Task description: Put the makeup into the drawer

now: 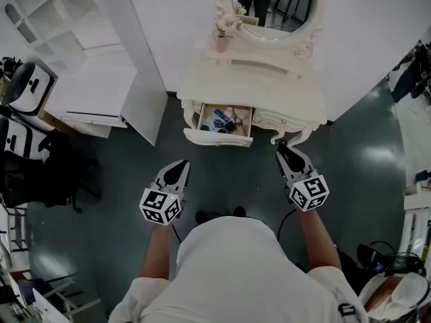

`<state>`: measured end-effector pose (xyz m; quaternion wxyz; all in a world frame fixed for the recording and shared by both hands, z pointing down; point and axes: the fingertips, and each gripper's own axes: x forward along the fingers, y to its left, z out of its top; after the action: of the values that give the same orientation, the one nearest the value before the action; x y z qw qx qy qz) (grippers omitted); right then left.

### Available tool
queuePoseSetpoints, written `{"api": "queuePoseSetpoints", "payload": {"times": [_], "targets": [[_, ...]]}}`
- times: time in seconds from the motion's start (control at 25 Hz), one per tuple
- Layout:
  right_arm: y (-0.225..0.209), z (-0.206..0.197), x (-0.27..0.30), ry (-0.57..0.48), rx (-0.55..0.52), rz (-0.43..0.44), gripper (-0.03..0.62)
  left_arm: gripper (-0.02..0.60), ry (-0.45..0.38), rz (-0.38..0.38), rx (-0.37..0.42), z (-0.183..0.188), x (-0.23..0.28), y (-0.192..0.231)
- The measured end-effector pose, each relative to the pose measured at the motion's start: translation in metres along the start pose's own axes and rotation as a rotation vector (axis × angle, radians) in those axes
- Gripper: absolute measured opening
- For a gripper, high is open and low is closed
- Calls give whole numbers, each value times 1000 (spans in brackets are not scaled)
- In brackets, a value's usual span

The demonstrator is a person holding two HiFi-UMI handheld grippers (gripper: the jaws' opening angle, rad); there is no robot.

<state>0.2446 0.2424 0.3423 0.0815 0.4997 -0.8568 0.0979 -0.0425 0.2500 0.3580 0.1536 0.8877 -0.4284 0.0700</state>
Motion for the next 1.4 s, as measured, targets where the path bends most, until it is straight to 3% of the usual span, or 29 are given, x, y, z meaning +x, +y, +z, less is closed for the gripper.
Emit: {"api": "queuePoseSetpoints", "payload": {"times": [0.92,1.4], "targets": [[-76,-5,8,28,-65,157,103,17,-26,132,-15,-3,62,-56],[-101,-14,23,45,-43,167,103,17,-4,148,-25,-3,89,-55]]}}
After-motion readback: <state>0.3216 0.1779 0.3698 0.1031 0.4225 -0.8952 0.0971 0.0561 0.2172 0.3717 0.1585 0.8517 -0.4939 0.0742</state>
